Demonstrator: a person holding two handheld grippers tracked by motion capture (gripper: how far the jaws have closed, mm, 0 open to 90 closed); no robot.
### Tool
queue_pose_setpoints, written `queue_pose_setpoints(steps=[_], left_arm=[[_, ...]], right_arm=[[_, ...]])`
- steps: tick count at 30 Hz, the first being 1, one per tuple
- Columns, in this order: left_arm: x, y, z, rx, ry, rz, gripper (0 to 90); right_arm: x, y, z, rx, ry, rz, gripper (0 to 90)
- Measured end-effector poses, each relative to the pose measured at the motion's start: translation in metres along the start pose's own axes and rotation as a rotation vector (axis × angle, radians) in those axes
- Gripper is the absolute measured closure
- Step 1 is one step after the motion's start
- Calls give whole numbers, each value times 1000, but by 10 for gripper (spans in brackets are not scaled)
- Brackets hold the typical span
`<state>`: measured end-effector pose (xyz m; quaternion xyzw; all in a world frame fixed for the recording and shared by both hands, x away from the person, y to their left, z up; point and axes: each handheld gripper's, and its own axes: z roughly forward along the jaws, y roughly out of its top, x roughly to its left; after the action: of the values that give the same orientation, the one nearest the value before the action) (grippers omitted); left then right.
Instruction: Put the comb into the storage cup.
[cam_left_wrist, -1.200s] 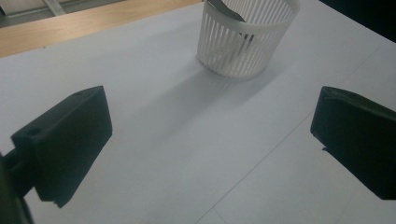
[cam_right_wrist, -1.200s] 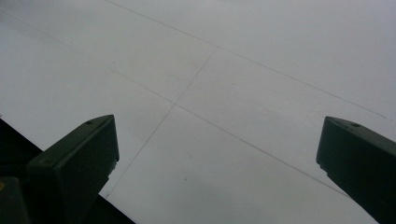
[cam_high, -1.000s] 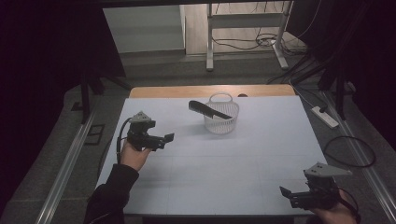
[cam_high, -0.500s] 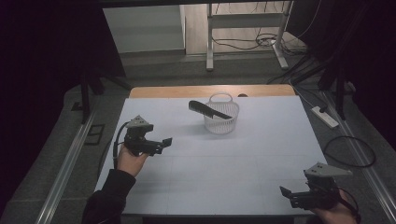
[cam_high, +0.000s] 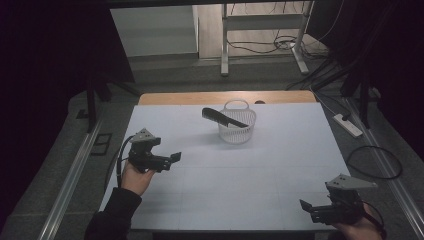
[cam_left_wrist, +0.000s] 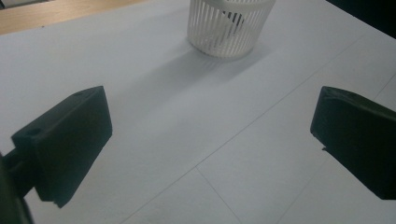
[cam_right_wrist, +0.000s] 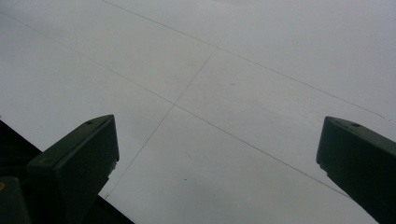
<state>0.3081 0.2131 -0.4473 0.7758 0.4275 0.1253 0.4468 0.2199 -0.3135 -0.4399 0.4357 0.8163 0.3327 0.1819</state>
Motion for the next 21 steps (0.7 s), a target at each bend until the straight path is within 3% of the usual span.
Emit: queue_pose_setpoints(steps=[21], left_arm=[[-6, -19, -22, 10, 26, -24, 0]], right_arm=[[0, 0, 0, 2, -1, -1, 0]])
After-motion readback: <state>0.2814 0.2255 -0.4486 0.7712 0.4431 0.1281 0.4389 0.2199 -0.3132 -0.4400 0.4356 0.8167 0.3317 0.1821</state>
